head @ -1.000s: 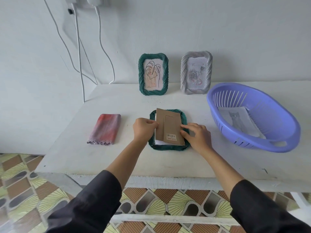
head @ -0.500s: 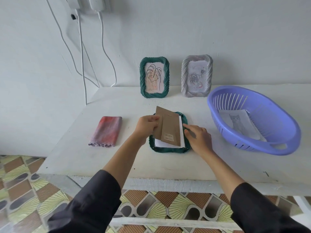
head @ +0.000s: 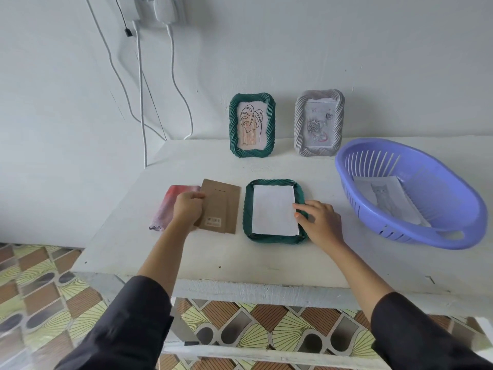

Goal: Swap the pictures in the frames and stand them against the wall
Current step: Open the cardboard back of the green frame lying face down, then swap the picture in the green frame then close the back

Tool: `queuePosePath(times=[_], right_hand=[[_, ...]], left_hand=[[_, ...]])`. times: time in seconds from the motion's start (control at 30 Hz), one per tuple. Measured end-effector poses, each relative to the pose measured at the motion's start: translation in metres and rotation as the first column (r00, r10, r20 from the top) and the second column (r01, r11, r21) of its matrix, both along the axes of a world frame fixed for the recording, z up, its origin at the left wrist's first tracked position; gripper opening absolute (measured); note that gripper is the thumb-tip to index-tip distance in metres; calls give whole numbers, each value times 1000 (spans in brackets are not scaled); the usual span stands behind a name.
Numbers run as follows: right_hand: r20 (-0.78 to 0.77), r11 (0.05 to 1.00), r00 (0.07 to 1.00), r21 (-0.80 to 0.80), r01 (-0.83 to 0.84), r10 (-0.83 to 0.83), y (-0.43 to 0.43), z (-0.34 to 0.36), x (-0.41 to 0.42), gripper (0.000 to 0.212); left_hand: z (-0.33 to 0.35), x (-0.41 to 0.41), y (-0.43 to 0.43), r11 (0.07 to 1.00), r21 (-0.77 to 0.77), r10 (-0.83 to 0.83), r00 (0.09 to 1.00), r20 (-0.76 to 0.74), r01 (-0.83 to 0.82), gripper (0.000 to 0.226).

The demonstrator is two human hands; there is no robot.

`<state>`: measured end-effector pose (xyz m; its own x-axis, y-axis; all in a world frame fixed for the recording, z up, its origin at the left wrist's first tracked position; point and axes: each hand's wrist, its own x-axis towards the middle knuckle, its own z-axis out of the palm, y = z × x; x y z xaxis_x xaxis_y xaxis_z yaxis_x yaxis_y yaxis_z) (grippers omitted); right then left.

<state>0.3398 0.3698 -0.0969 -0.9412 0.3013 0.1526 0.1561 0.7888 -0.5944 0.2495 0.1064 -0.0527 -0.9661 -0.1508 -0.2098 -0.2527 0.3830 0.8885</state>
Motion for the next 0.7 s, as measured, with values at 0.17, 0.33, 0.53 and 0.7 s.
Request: queuePosePath(times=[0.17,0.33,0.53,0.7], right_hand=[[2,1000,1000,13,-5,5,0,0,1,29],[-2,1000,1000,2,-9,9,1,-1,1,28],[-3,1000,1000,5,-11,11,0,0,1,29],[-6,1000,1000,5,-13,13,0,0,1,29]], left_hand=[[-3,0,5,956,-285,-84,995,-58,64,35],[-6,2,13,830,-554,-95,995,-29,63,32],[-5,14,39,847,-529,-173,968,-182,52,29],[-10,34,80,816,-536,-325,939,-116,216,29]])
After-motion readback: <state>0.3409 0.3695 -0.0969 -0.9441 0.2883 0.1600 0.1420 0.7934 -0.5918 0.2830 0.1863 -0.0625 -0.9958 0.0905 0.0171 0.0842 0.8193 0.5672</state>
